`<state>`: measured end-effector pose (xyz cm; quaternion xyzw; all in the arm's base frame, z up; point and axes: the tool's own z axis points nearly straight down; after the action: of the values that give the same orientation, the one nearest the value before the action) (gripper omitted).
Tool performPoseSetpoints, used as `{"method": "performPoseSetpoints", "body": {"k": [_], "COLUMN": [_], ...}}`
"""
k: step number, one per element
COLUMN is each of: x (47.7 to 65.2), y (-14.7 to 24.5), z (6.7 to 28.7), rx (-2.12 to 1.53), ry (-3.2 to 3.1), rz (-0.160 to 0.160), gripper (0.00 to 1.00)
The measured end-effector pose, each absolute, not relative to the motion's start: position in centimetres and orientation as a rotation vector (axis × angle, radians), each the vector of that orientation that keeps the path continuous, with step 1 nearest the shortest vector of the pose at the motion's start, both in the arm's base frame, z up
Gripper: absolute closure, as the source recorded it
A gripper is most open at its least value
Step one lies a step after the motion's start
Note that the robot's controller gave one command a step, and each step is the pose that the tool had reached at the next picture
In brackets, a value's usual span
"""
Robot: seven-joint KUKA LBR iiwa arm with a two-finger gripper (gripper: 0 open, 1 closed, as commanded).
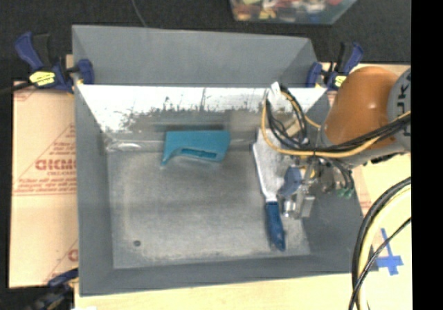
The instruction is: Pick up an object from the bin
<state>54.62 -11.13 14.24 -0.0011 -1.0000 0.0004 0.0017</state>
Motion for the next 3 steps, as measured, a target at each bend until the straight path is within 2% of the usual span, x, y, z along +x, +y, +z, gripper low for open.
{"method": "performPoseSetpoints", "body": {"k": [1,2,3], "x": [54.8,58.9,60.6], "y": [-11.1,-11.0,-13.4], "z": [14.6,9.2,12.6], "rx": [0.003,0.903,1.060], "ry": [-3.145,-3.029,-2.969], "rz": [0.003,0.014,0.013], "gripper": [0.00,0.00,0.00]}}
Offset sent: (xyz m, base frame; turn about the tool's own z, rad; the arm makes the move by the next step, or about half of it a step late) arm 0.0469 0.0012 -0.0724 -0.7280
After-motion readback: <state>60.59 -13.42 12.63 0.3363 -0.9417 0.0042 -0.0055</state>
